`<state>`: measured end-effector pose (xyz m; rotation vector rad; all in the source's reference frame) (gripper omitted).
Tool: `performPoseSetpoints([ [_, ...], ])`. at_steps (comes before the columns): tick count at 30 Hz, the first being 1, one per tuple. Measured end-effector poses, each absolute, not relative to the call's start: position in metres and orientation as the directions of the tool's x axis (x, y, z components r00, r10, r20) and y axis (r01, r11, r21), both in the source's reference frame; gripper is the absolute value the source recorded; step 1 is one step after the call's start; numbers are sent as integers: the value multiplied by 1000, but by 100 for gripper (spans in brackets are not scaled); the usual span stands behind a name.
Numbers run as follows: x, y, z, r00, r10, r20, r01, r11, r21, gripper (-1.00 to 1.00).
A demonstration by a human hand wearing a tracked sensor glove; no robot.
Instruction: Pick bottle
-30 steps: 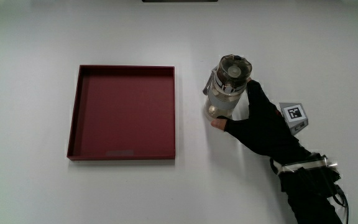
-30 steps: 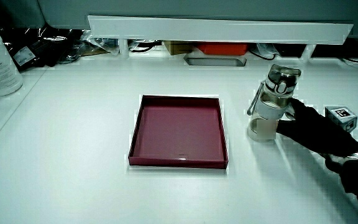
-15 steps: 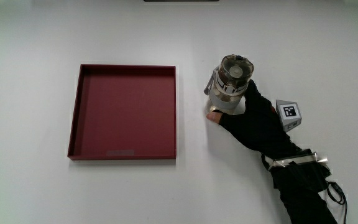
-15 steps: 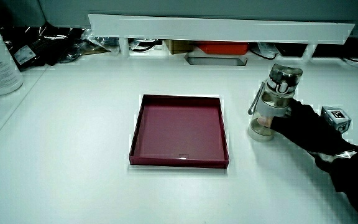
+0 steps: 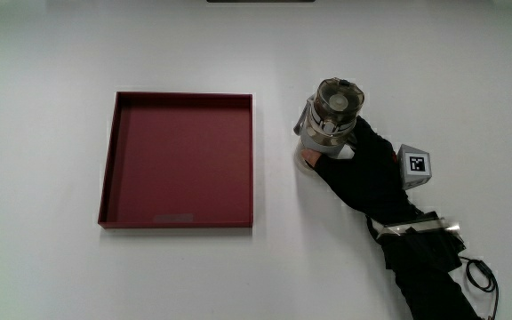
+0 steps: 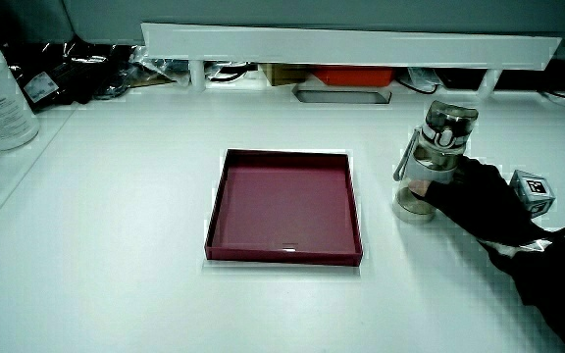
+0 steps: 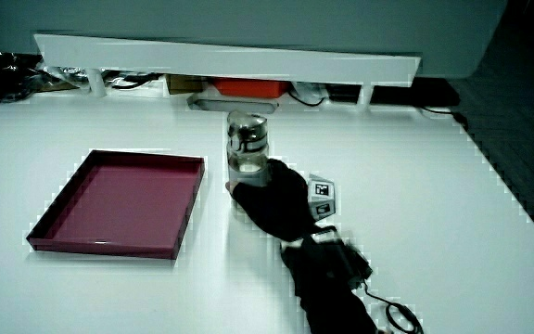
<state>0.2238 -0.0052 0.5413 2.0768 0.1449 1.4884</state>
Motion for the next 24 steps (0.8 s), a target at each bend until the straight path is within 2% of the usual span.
performPoseSetpoints([
  [4,223,-6,546,355,407,842,-227,-836,500,0],
  [10,222,-3,550,296,384,875,-180,-877,446,0],
  [12,223,-2,553,244,378,893,-169,-890,423,0],
  [19,228,2,565,146,343,928,-96,-929,358,37],
  [24,228,4,562,161,320,934,-49,-942,331,63],
])
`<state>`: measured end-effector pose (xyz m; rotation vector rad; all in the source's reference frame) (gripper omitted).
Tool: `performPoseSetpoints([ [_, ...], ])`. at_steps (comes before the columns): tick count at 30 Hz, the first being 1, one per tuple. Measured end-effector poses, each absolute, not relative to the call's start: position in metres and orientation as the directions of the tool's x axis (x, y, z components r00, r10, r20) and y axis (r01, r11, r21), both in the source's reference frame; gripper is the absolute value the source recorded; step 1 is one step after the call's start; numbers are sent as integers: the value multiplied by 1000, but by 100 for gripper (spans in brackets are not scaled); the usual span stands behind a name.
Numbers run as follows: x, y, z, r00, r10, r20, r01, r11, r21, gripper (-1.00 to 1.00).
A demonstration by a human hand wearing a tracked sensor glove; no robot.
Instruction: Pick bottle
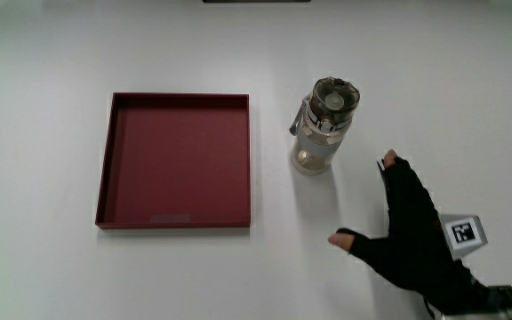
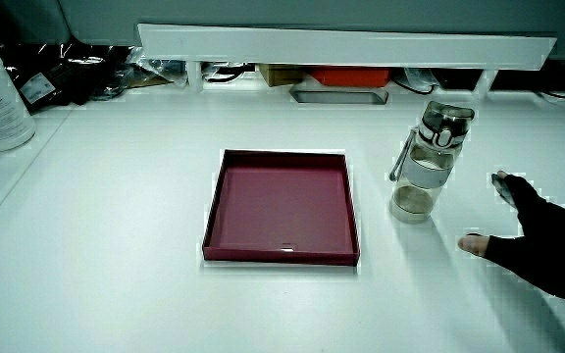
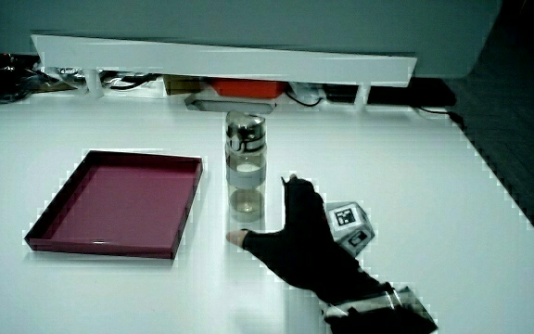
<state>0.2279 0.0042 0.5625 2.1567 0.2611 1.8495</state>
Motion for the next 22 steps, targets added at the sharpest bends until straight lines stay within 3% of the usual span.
performPoseSetpoints([
  [7,227,6,556,235,265,935,-23,-960,278,100],
  [16,214,-14,523,266,192,945,-103,-969,226,100],
  [22,178,-28,489,197,117,973,-201,-967,156,100],
])
